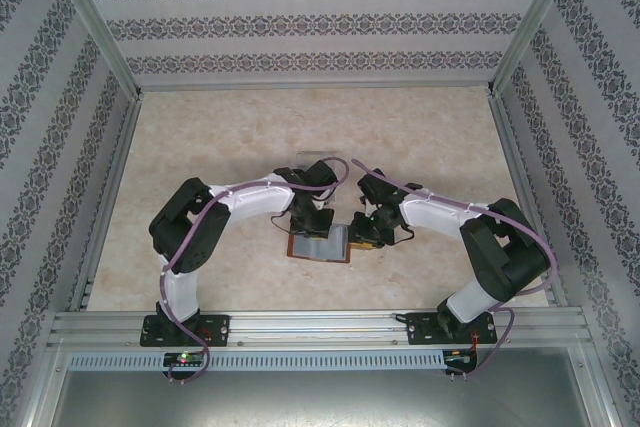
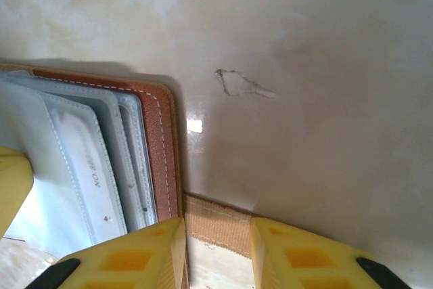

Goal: Take the credit cards out of the card holder

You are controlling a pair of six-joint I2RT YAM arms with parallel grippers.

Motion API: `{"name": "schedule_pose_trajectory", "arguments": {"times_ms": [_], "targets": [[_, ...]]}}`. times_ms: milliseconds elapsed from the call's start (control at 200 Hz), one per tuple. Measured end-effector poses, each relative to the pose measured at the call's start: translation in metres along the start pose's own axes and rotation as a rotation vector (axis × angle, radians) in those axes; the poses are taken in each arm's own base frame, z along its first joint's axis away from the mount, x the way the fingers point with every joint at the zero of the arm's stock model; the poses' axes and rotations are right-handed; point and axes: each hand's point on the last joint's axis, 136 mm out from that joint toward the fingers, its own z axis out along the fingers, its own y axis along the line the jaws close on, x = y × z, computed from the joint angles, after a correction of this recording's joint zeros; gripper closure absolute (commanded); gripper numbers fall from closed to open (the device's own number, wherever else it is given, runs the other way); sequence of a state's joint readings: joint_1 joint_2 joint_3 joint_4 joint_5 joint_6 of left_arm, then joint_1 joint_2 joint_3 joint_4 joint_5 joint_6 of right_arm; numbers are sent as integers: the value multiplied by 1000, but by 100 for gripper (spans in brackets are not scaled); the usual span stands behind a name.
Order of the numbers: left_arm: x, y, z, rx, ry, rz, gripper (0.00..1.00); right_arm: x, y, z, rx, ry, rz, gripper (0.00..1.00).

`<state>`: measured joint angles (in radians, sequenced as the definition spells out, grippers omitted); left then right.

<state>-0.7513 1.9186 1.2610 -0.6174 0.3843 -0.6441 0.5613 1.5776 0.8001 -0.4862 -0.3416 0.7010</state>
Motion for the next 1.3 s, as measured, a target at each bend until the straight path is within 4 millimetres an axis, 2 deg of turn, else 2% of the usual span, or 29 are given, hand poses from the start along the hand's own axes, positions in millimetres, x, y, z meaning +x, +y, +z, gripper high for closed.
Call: {"name": "schedule_pose_trajectory", "arguments": {"times_ms": [125,340,555,874,1299], "targets": [[2,1,0,8,-3,1,99,0,5,-1,-19,-1,-1,68],[1,1,1,32,-14,-5,100,-1,30,-6,-120,-15,-13,69],[0,2,1,76,-15,-25,100,-3,47,-5,-190,-12,-16,69],[0,3,1,144,-14,-55,100,-3,48,9,-197,19,-4,68],[0,1,0,294,-13,-135,100,-3,53,11,-225,29,5,69]]}}
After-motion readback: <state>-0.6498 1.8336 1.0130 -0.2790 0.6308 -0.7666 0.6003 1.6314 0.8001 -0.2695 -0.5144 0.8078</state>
